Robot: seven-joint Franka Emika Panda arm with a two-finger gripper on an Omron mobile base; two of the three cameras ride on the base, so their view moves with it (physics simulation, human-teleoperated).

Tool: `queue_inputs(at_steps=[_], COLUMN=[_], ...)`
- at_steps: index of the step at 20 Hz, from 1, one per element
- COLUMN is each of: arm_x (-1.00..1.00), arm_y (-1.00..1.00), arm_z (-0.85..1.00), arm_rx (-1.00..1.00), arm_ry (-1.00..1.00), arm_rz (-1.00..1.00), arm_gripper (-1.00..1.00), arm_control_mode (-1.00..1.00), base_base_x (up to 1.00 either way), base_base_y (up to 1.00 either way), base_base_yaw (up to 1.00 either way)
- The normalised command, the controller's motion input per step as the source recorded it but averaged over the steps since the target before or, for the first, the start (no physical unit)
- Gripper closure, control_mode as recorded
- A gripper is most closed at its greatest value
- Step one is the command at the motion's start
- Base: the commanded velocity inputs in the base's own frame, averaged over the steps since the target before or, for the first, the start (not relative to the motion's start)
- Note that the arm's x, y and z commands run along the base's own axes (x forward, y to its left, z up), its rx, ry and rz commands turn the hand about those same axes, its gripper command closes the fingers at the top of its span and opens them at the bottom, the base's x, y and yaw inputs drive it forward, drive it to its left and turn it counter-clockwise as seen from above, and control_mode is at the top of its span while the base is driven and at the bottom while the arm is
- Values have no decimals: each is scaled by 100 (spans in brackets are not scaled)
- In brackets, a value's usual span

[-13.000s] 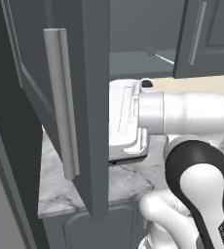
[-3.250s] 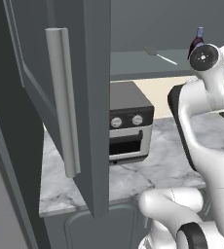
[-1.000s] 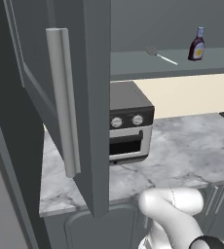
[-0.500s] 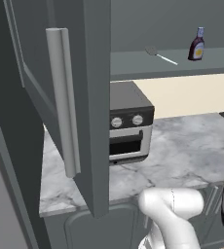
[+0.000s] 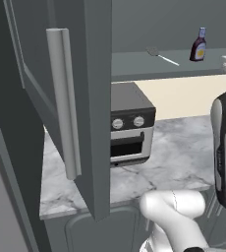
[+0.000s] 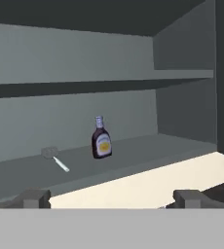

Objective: The dining table condiment station is running low on condiment bottle. Refill the condiment station by opening the cabinet and taking the condiment bottle from the cabinet and placing it on the dining table.

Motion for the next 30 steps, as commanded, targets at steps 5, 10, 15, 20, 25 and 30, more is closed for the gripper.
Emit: queue_inputs(at_steps=[5,10,15,20,25,30], arm_x=[65,4,12,14,17,18], arm_y=[0,0,0,-11,-3,0], arm_z=[0,0,-6,-1,0,0], arm_rx=[22,0,0,0,-2,-14], arm_ry=[-1,0,-1,-17,-19,-8], arm_rz=[28,5,0,0,0,0], arm_gripper=[-100,-100,-100,-100,-100,-100], arm_control_mode=[-100,-100,-100,-100,-100,-100], base_base_x=[0,0,0,0,0,0], base_base_y=[0,0,0,0,0,0], base_base_yaw=[0,0,0,0,0,0])
